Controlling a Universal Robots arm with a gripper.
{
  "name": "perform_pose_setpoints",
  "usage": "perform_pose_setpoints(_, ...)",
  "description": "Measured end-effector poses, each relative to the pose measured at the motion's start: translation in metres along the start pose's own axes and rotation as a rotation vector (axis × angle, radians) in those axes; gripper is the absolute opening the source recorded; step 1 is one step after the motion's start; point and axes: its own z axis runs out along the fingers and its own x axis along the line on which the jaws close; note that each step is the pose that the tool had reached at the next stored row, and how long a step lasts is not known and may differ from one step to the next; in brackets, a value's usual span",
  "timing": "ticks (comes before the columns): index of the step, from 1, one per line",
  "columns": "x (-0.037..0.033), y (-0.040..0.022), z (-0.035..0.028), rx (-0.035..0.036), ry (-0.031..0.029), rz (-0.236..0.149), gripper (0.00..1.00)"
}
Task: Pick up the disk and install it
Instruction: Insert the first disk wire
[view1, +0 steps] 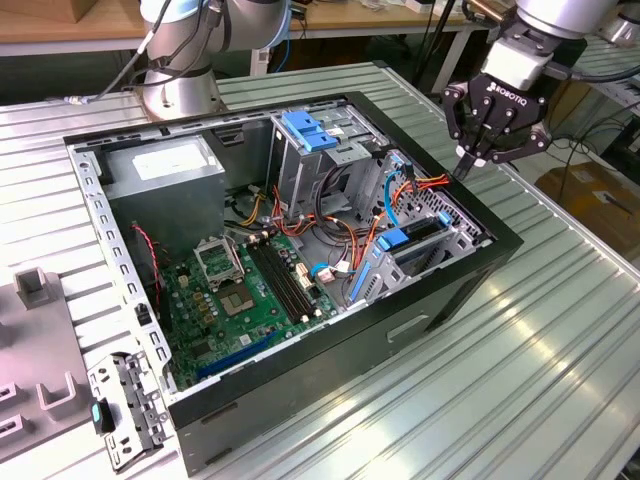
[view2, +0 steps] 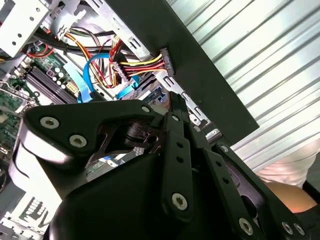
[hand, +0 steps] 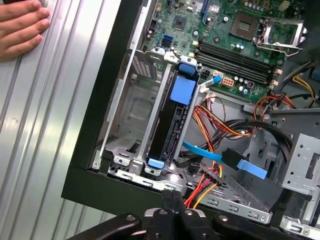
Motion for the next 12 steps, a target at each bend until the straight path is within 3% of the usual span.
perform_pose_setpoints(12,0.0002,-0.0008,0.0,0.0,0.0,-0.004,0.13)
